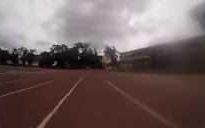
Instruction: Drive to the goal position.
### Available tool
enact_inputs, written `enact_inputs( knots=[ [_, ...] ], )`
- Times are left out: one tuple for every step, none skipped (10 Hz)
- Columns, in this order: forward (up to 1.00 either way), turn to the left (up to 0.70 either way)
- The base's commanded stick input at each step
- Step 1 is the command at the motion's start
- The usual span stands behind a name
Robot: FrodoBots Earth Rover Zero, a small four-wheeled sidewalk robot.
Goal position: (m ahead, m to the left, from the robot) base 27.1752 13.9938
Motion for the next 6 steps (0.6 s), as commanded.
enact_inputs(
  knots=[
    [1.0, 0.0],
    [1.0, 0.0],
    [1.0, 0.0],
    [1.0, 0.0],
    [1.0, 0.0],
    [1.0, 0.0]
  ],
)
